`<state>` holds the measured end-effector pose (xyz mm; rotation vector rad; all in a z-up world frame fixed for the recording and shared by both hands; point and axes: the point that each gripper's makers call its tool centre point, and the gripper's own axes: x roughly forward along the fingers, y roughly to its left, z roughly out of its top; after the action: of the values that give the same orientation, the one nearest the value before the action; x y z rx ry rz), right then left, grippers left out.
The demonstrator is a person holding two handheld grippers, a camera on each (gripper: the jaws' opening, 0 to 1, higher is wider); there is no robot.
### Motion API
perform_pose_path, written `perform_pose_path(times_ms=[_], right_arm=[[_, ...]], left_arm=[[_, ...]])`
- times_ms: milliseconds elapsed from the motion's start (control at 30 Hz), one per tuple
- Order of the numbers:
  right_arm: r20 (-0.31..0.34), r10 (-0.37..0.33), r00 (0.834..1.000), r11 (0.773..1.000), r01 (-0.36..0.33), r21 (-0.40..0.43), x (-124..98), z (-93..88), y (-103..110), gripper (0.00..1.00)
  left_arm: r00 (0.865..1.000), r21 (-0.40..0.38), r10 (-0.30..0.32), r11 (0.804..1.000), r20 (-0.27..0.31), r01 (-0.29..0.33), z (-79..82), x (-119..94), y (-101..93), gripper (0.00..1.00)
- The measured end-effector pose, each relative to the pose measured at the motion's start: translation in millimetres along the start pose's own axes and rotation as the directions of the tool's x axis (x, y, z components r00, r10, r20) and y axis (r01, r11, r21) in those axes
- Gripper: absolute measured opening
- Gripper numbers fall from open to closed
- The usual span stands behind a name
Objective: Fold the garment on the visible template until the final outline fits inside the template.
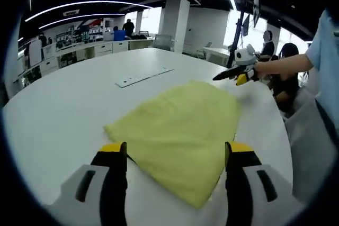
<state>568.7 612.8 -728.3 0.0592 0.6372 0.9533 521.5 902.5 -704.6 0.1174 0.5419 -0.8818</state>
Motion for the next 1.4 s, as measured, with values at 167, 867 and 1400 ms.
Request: perform_pose_path(times_ms=[167, 867, 1400], right_arm=[[-0.034, 0.013, 0.999, 0.999, -0.014, -0.038, -8, -13.5, 13, 0.98], [-0.092, 0.021, 0.996, 0.999, -0.023, -0.028, -33, -61.4, 41, 0.53], [-0.073, 0.034, 0.997, 0.998, -0.030, 0.048, -33, -73.0, 49, 0.16]], left_arm=[[1.000, 0.031, -0.011, 0.999, -0.007, 0.011, -6.1, -10, -7.5, 0.64], [0.998, -0.072, 0.045, 0.996, -0.032, -0.048, -56.5, -36, -20.4, 0.53], [0.996, -0.153, 0.071, 0.985, -0.051, -0.078, -71.9, -33, -22.9, 0.20]])
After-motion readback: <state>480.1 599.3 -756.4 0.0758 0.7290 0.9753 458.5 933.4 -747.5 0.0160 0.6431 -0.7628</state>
